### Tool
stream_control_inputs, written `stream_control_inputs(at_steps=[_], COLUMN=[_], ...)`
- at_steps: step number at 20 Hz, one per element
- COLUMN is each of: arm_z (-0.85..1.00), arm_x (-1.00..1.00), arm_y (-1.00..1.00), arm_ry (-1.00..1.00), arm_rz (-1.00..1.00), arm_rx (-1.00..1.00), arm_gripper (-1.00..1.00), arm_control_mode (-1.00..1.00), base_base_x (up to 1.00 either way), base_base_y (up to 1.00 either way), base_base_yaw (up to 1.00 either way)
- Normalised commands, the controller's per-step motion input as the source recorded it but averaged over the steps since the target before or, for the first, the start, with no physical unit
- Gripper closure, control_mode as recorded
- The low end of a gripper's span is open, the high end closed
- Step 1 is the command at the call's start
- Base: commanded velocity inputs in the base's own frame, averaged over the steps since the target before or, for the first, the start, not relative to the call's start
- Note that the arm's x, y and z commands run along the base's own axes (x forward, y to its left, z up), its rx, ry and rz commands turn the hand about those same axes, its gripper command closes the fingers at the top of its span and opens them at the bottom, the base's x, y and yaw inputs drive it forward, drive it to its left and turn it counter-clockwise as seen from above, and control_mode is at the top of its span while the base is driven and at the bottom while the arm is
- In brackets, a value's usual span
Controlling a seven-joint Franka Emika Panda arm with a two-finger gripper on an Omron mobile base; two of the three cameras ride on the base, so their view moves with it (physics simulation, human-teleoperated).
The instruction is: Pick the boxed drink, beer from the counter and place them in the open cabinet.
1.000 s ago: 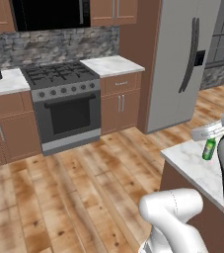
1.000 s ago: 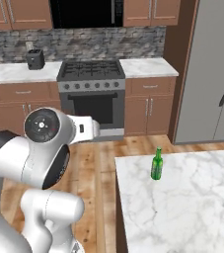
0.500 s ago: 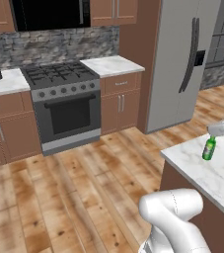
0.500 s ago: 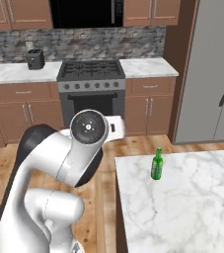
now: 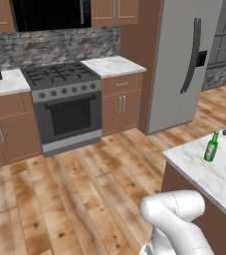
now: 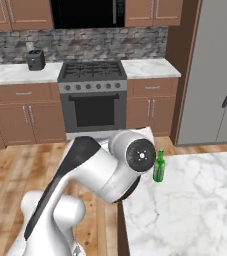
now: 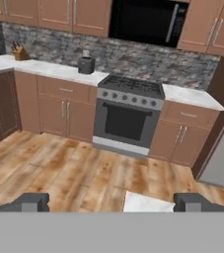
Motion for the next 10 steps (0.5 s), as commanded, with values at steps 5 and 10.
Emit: stream_control_inputs(at_steps=[5, 10], arm_z=[-0.21, -0.26], arm_x=[0.17, 0.22], arm_y=[-0.46, -0.49], arm_ry=[-0.11, -0.10], arm_rz=[0.14, 0.14], arm_rx=[-0.01, -0.02], arm_gripper=[-1.00, -1.00], arm_control_mode=[-1.00, -1.00], base_base_x=[0.00, 0.00], base_base_y=[0.00, 0.00], base_base_yaw=[0.00, 0.00])
